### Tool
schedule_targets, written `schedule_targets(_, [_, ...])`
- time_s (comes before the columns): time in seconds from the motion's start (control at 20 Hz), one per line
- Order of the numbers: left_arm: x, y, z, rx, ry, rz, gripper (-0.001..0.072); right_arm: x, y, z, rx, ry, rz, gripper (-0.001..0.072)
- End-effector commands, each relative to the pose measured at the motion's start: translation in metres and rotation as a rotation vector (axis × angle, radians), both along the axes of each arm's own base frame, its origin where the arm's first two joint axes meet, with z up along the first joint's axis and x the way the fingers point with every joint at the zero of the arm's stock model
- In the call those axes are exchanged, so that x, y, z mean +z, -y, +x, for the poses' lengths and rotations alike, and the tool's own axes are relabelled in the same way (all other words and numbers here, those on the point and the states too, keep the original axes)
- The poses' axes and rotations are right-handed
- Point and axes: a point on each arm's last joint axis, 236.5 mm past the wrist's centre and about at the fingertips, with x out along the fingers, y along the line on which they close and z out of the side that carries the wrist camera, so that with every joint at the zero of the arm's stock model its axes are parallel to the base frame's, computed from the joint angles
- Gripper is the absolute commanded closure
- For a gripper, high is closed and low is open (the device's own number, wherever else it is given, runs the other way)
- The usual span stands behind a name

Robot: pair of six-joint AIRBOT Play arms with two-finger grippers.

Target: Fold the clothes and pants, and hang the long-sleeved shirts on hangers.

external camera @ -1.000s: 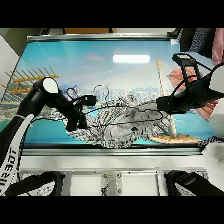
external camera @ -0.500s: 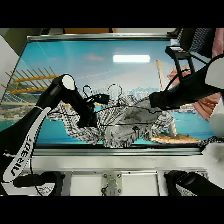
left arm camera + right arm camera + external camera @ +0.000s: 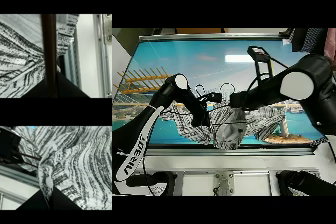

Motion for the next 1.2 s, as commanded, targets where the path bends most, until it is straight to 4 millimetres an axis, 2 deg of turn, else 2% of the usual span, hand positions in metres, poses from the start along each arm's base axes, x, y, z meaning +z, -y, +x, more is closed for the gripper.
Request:
schedule_targets(0.0, [0.000,0.000,0.000,0.008,-0.002,0.003,0.0699,-0.003,-0.026,0.003,-0.015,0.000,0.053,0.0699])
schedule_targets(0.35, [0.000,0.000,0.000,0.006,-0.005,0.004,0.0698,-0.014,-0.029,0.006,-0.011,-0.018,0.034,0.0672])
schedule_targets(0.4, [0.000,0.000,0.000,0.006,-0.005,0.004,0.0698,-0.013,-0.029,0.006,-0.011,-0.018,0.034,0.0509])
schedule_targets(0.45, [0.000,0.000,0.000,0.006,-0.005,0.004,0.0698,-0.013,-0.029,0.006,-0.011,-0.018,0.034,0.0291])
schedule_targets(0.5, [0.000,0.000,0.000,0.006,-0.005,0.004,0.0698,-0.013,-0.030,0.005,-0.009,-0.021,0.037,0.0119])
schedule_targets(0.55, [0.000,0.000,0.000,0.006,-0.005,0.004,0.0698,-0.012,-0.033,0.001,0.025,-0.025,0.044,0.0077])
schedule_targets(0.7, [0.000,0.000,0.000,0.006,-0.005,0.004,0.0698,-0.003,-0.037,-0.013,0.119,-0.046,0.095,0.0077])
schedule_targets(0.85, [0.000,0.000,0.000,0.006,-0.005,0.004,0.0698,0.014,-0.020,-0.021,0.229,-0.033,0.127,0.0077])
schedule_targets(1.05, [0.000,0.000,0.000,0.006,-0.005,0.004,0.0698,0.037,0.033,-0.029,0.551,0.073,0.144,0.0077])
schedule_targets(1.15, [0.000,0.000,0.000,0.006,-0.005,0.004,0.0698,0.040,0.061,-0.018,0.557,0.121,0.119,0.0077])
